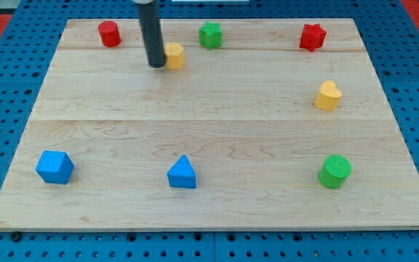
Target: Place the red star to the right of the yellow hexagon
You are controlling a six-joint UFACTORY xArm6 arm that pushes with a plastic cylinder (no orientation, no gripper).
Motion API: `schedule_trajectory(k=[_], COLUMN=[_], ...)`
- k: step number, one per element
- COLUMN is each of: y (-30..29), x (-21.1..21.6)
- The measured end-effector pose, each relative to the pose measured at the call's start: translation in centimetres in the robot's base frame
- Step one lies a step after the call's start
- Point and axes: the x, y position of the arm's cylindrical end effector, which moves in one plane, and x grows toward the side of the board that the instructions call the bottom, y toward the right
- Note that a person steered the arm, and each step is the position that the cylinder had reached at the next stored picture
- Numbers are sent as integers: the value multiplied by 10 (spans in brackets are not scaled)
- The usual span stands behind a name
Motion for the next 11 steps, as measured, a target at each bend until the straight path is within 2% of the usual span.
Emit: schedule_trajectory(k=[1, 2, 4, 5, 6, 7, 8, 9, 10, 11], y=[19, 30, 211, 279, 304, 315, 341, 307, 242, 249], x=[-19, -10, -4, -15, -59, -67, -98, -111, -103, -83])
